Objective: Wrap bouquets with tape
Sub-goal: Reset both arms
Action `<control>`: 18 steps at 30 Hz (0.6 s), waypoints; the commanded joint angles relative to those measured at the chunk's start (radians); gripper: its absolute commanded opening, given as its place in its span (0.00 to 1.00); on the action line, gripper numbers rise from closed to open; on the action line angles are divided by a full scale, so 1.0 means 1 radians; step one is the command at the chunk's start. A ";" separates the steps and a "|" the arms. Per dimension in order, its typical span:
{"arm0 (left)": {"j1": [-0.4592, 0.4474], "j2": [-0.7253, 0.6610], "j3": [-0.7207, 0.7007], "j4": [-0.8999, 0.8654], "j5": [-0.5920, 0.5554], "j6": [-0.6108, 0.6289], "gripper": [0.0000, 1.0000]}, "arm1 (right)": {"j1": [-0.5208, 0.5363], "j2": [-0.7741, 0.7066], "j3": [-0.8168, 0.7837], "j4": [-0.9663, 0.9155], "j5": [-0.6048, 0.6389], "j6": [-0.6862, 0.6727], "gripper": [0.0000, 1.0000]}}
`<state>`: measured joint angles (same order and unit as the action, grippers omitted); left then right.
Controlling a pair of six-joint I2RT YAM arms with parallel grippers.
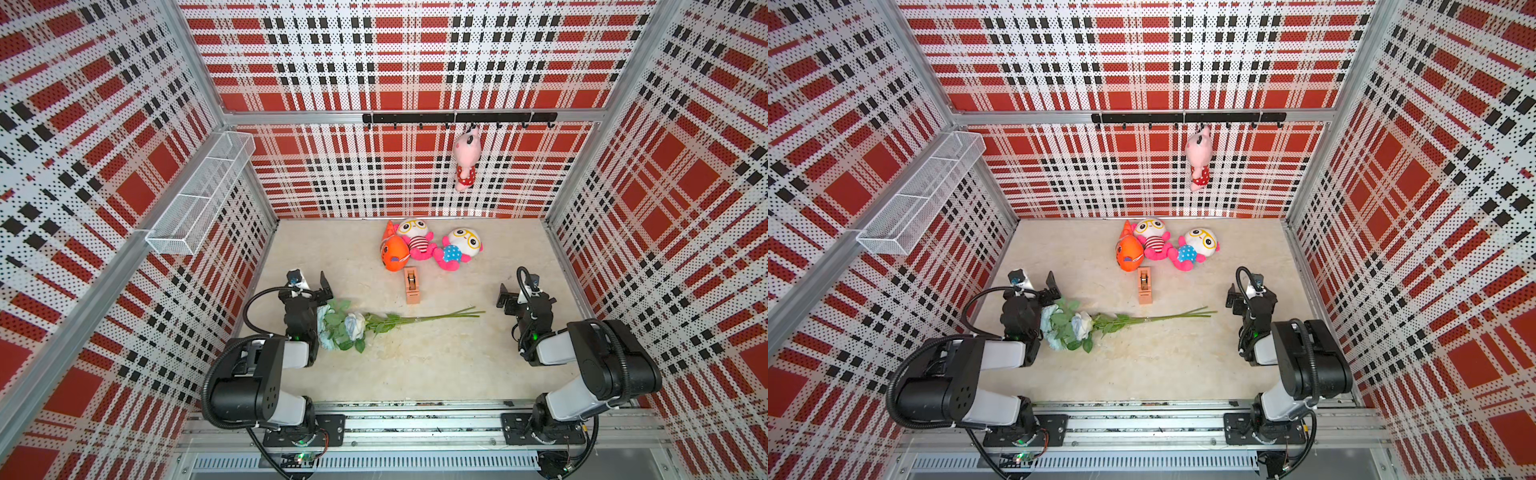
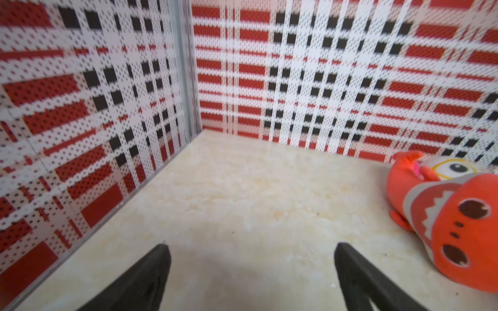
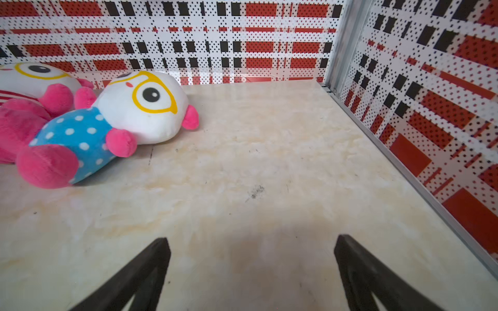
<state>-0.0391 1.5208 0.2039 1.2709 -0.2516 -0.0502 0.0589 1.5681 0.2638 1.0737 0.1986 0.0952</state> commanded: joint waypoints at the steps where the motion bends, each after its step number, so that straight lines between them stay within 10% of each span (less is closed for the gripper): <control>1: -0.040 0.065 -0.086 0.336 -0.133 0.043 0.98 | 0.002 0.013 0.013 0.129 0.067 -0.023 1.00; 4: -0.015 0.052 0.019 0.094 -0.129 0.004 0.98 | 0.003 -0.001 0.014 0.099 0.077 -0.014 1.00; 18: -0.015 0.057 -0.001 0.151 -0.132 0.004 0.98 | -0.006 0.010 0.028 0.087 0.053 -0.012 1.00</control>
<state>-0.0532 1.5776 0.2001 1.3808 -0.3683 -0.0475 0.0563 1.5707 0.2703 1.1408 0.2512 0.0830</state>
